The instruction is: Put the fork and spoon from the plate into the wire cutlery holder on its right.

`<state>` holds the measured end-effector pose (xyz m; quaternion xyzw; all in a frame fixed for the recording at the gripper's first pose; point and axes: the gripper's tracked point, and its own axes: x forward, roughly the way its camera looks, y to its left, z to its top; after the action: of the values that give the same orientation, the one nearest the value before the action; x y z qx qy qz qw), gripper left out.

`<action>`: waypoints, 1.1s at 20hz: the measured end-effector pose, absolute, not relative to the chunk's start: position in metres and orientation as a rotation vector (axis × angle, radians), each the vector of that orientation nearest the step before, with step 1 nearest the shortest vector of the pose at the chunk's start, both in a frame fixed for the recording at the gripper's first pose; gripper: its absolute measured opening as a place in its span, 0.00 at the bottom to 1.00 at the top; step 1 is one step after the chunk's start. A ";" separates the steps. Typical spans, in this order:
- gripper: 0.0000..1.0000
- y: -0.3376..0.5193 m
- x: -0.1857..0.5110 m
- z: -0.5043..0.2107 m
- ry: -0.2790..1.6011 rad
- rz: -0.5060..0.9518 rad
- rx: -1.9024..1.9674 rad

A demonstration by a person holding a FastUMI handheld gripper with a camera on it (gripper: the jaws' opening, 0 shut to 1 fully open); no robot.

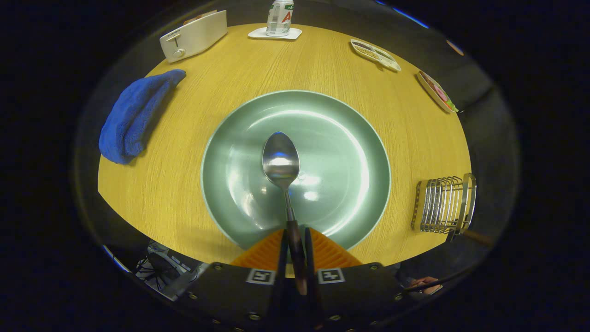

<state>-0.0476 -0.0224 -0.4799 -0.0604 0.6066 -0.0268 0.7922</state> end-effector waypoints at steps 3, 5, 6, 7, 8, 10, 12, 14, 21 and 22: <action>0.05 -0.023 -0.050 -0.479 1.319 -0.058 -0.156; 0.05 -0.024 -0.048 -0.478 1.323 -0.062 -0.170; 0.04 -0.023 -0.048 -0.478 1.322 -0.063 -0.173; 0.05 -0.024 -0.047 -0.477 1.320 -0.065 -0.177; 0.05 -0.024 -0.047 -0.476 1.317 -0.070 -0.182; 0.05 -0.025 -0.045 -0.473 1.304 -0.084 -0.188; 0.05 -0.024 -0.044 -0.469 1.295 -0.094 -0.186; 0.05 -0.025 -0.041 -0.462 1.281 -0.101 -0.187; 0.05 -0.035 -0.026 -0.424 1.194 -0.168 -0.193; 0.05 -0.039 -0.024 -0.419 1.180 -0.185 -0.183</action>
<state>-0.0243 -0.0391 -0.4187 -0.0862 0.5548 -0.0868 0.8229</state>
